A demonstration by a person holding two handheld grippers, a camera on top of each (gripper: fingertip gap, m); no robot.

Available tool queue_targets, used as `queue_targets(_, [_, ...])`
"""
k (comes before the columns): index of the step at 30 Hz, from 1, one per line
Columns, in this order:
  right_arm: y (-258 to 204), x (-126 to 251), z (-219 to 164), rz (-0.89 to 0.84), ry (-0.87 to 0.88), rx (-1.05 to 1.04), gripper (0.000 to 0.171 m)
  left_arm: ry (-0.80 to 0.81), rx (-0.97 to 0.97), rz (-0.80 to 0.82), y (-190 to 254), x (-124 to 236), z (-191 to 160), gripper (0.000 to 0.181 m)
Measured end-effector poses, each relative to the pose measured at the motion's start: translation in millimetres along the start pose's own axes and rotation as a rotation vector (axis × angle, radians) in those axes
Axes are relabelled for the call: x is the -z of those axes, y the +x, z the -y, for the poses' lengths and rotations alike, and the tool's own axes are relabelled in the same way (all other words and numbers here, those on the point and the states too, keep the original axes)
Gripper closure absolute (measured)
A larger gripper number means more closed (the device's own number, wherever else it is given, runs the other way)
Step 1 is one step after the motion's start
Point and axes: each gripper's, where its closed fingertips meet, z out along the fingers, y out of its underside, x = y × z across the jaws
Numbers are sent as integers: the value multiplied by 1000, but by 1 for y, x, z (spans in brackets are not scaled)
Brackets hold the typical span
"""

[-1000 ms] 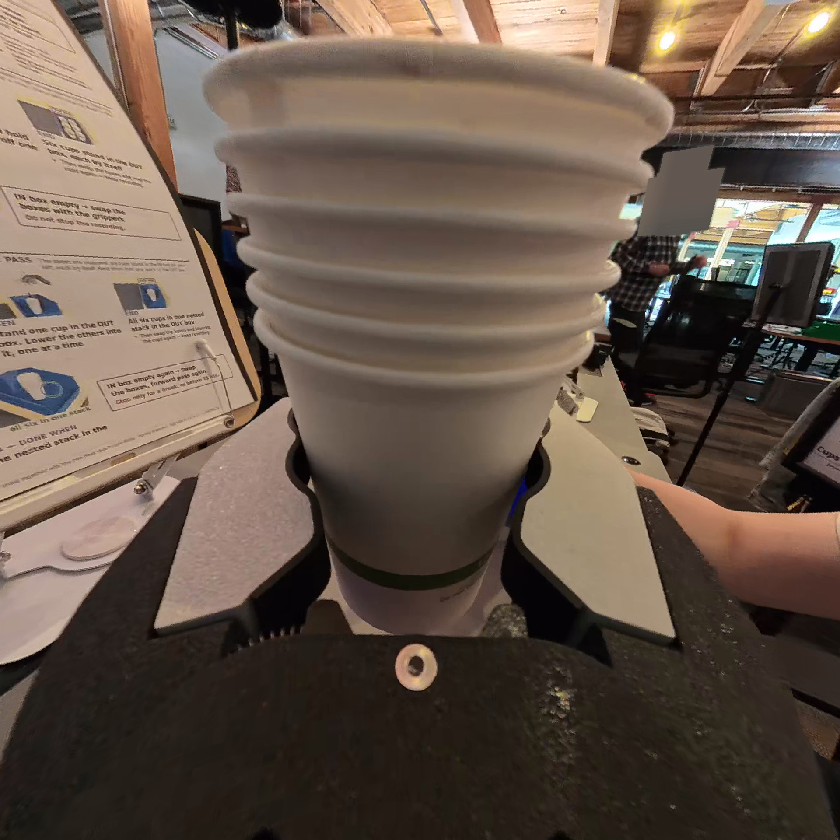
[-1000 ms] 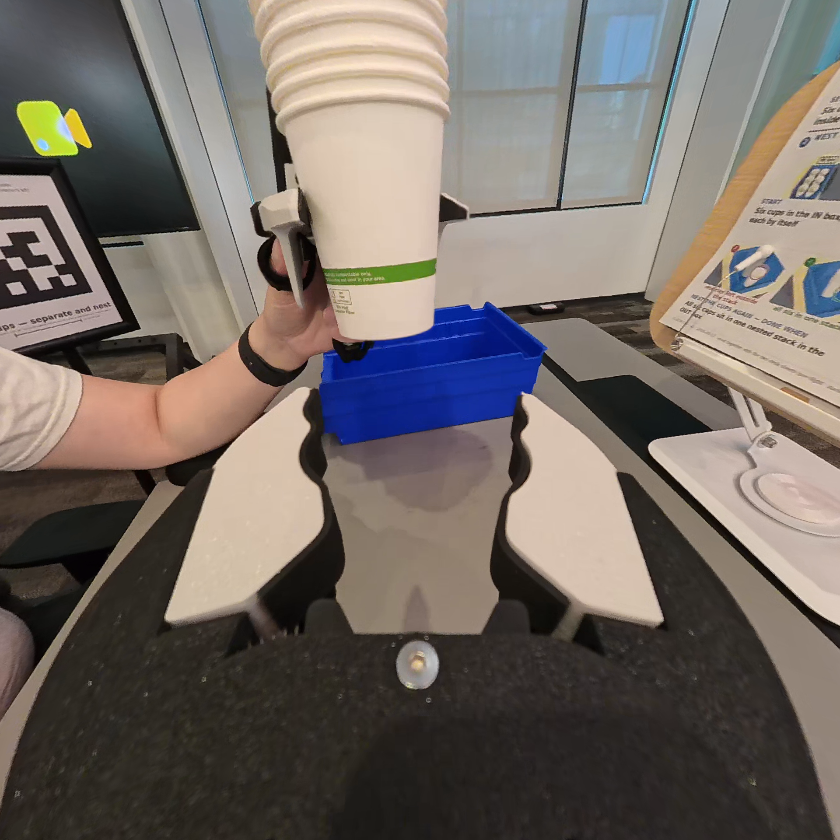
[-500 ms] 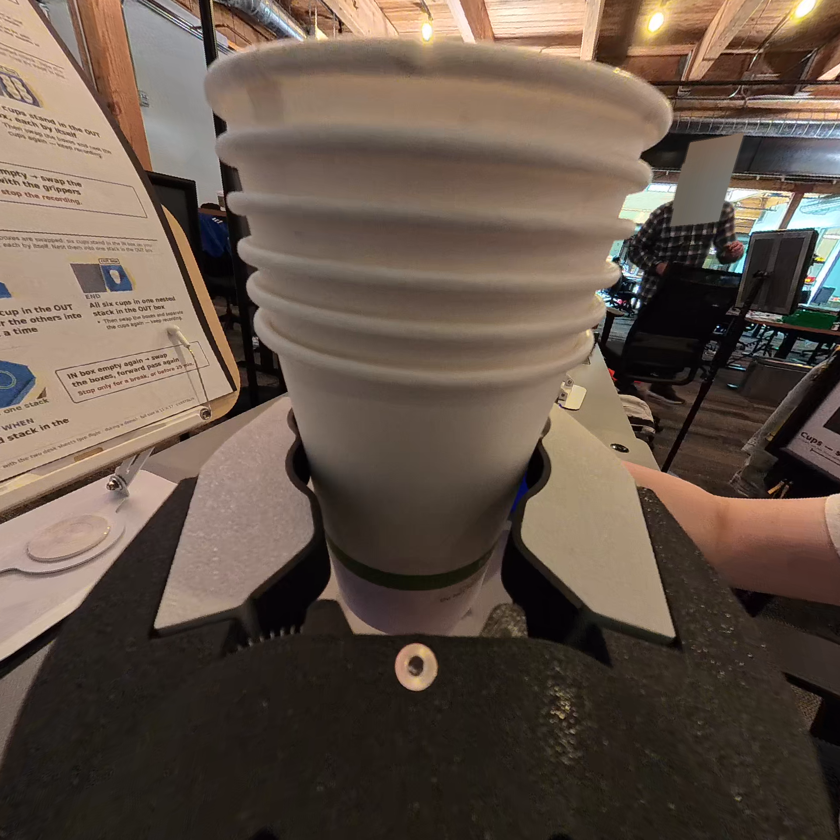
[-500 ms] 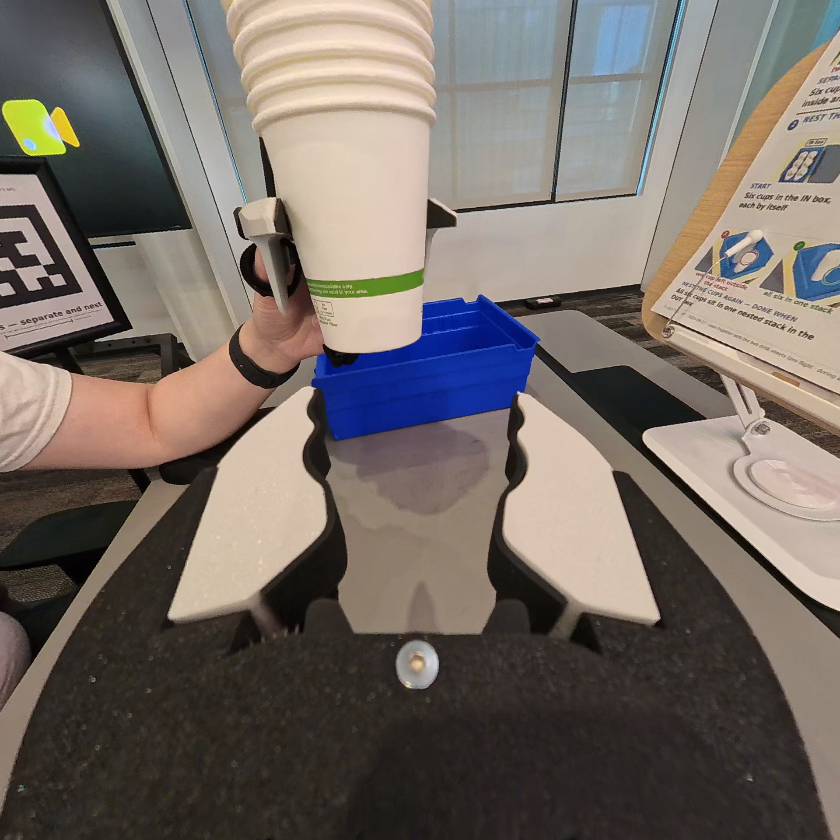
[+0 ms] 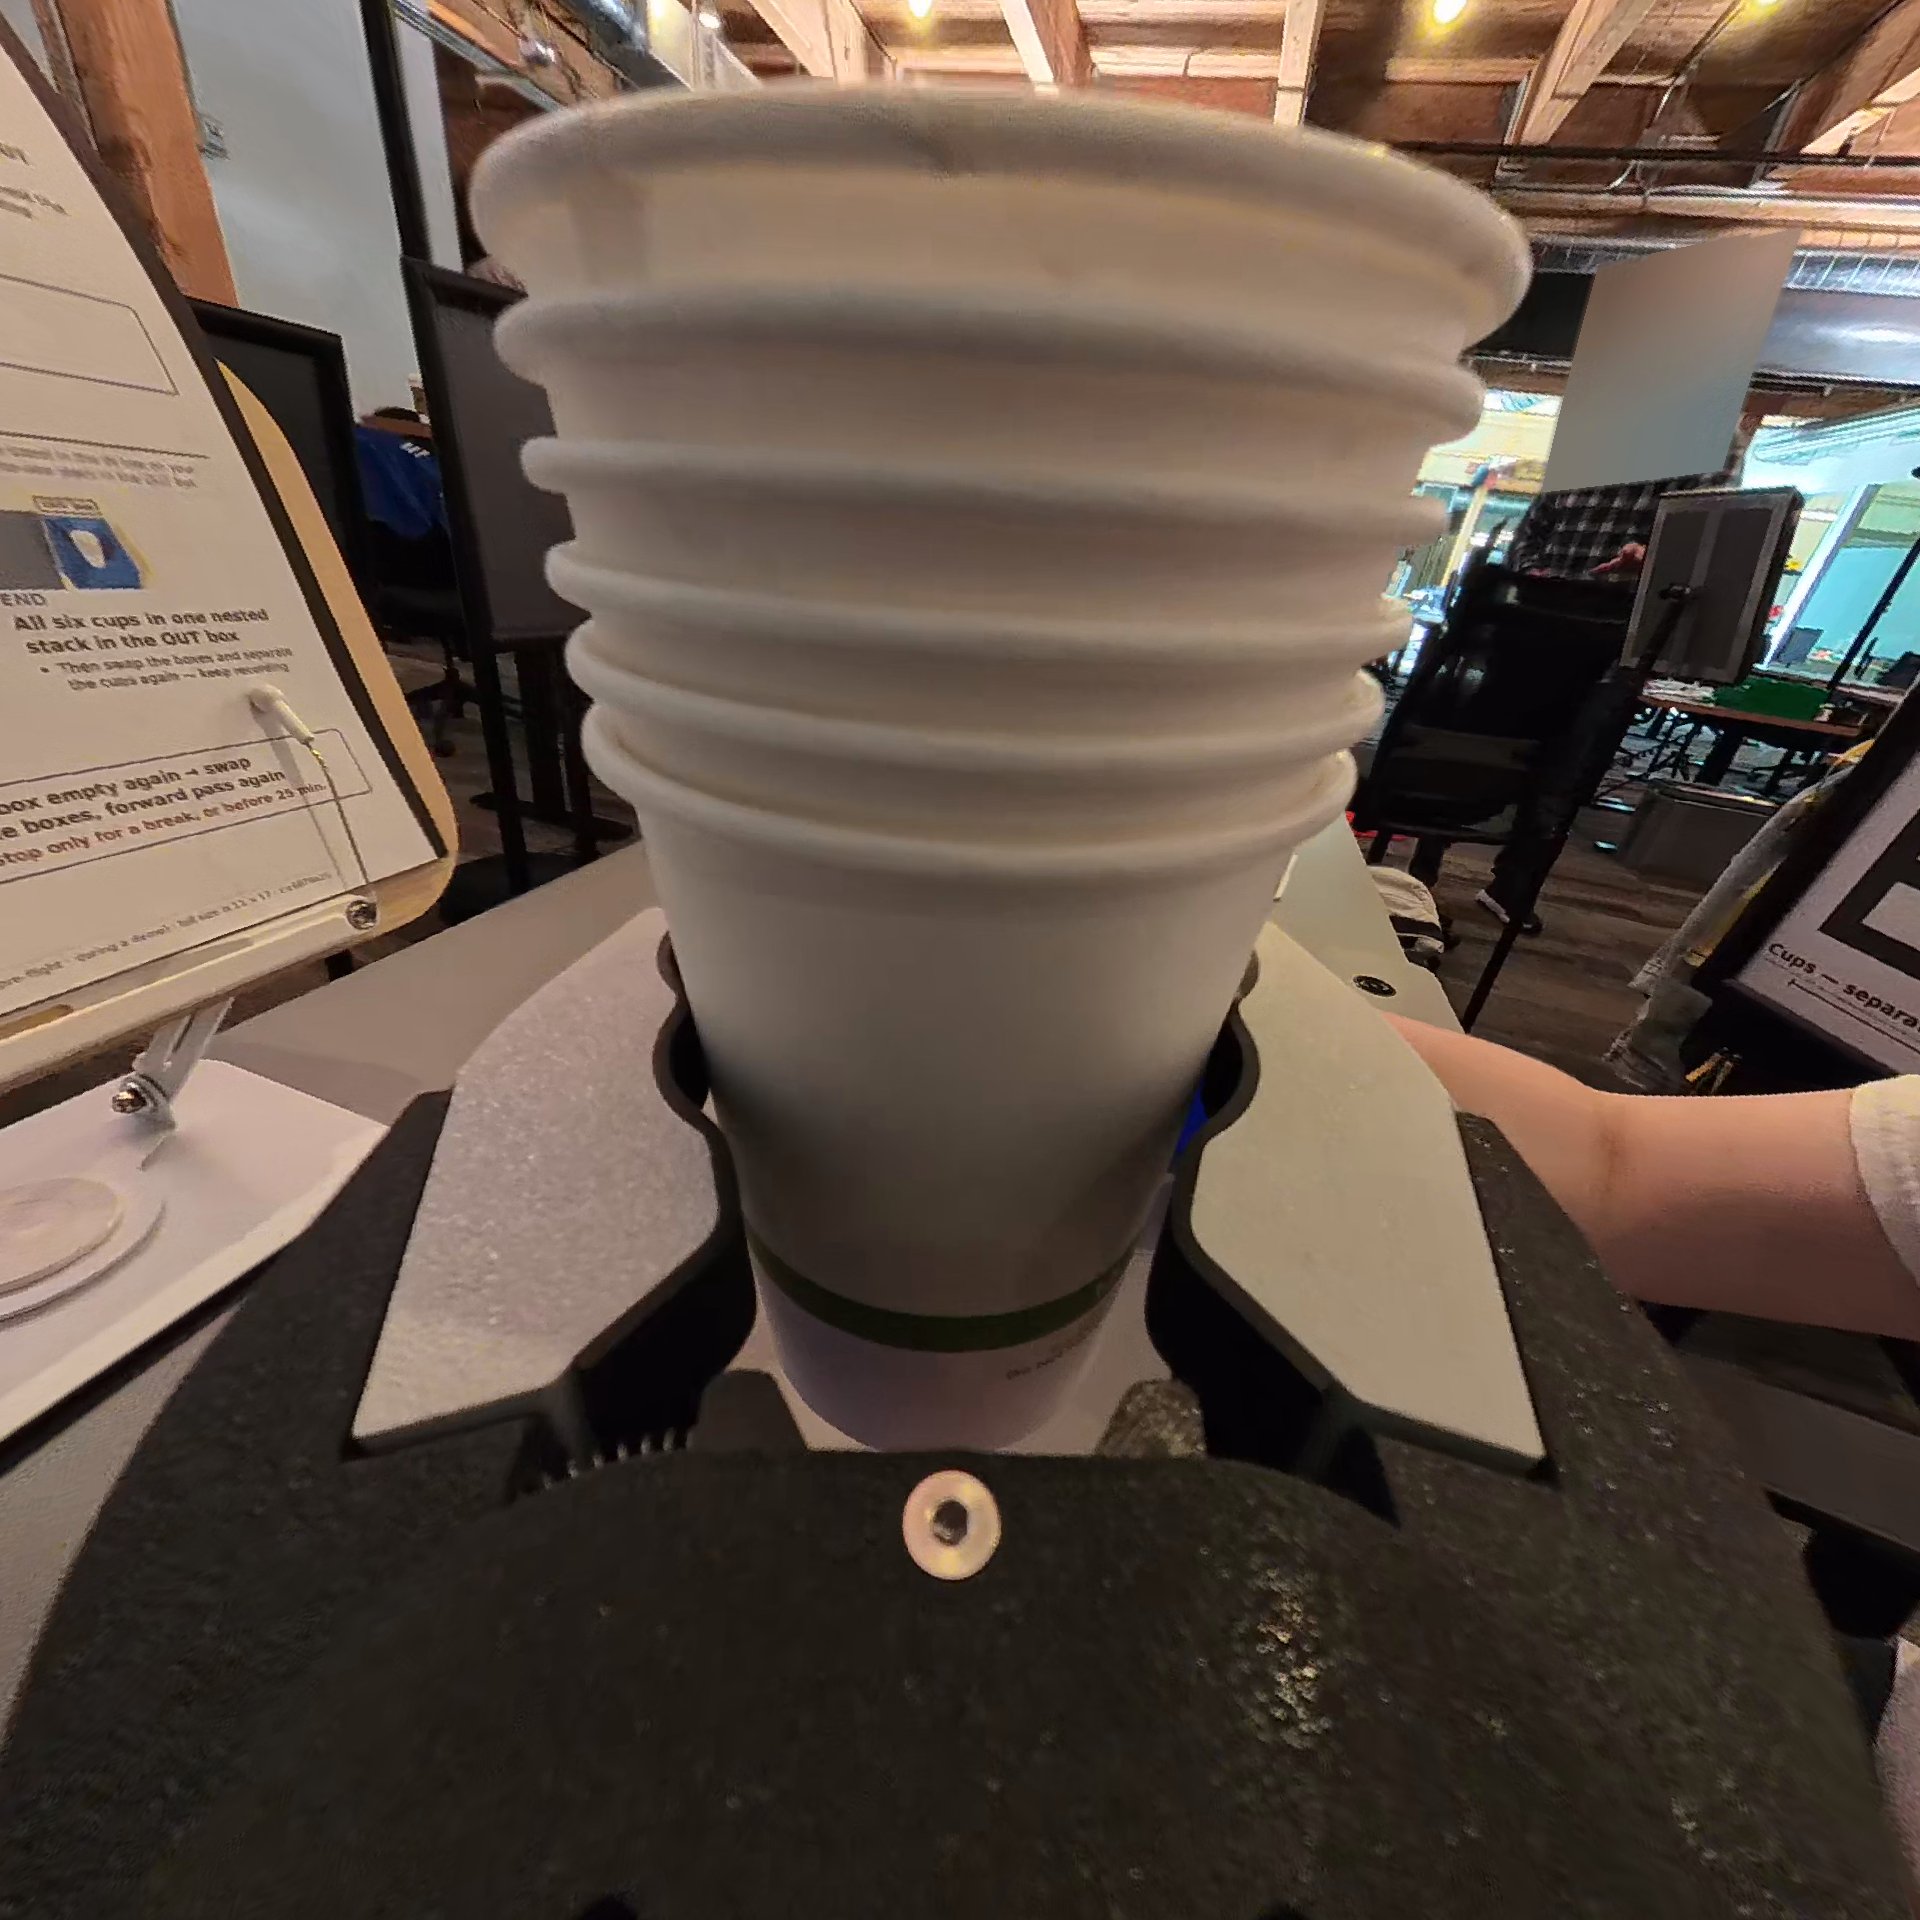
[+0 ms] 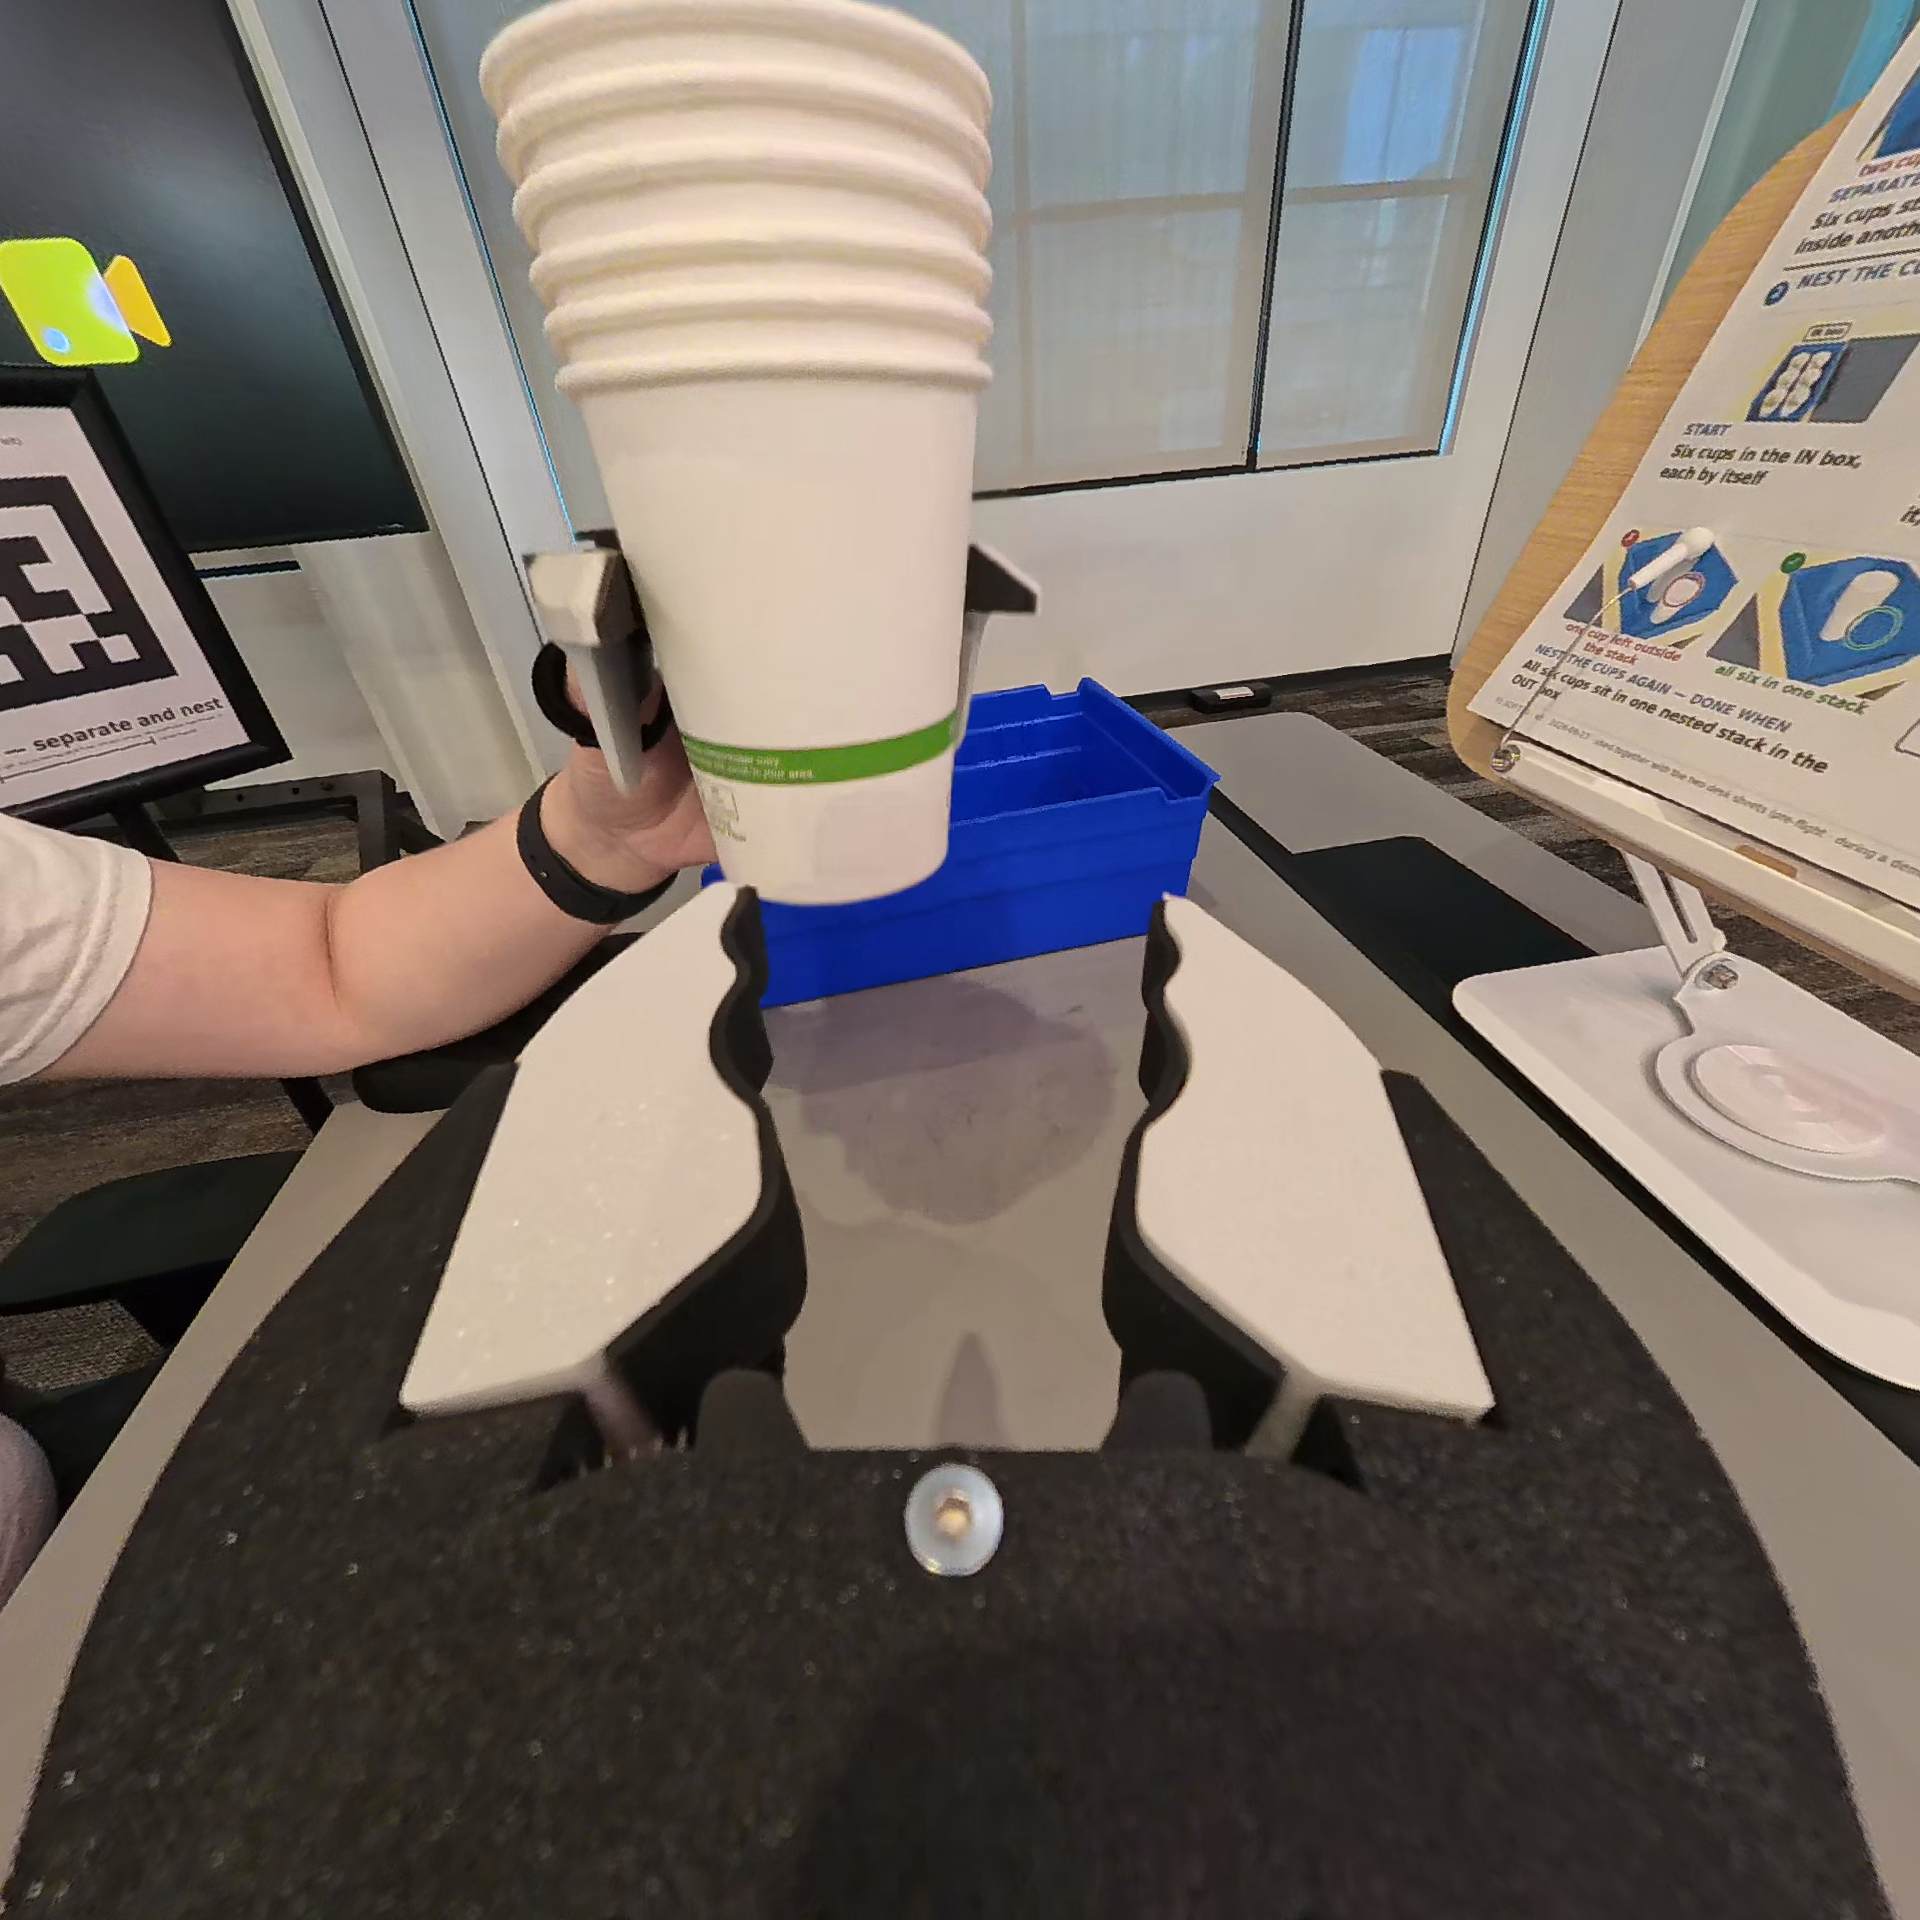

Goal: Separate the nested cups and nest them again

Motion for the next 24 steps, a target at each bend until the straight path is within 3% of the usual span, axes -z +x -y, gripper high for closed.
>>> queue_targets(12, [9,19,16,-47,47,15,108,45,-56,-7,-7,-30,-51,86])
queue_targets(24, [11,41,36,-102,80,50,110,9,-71,-26,-9,-36,-71,86])
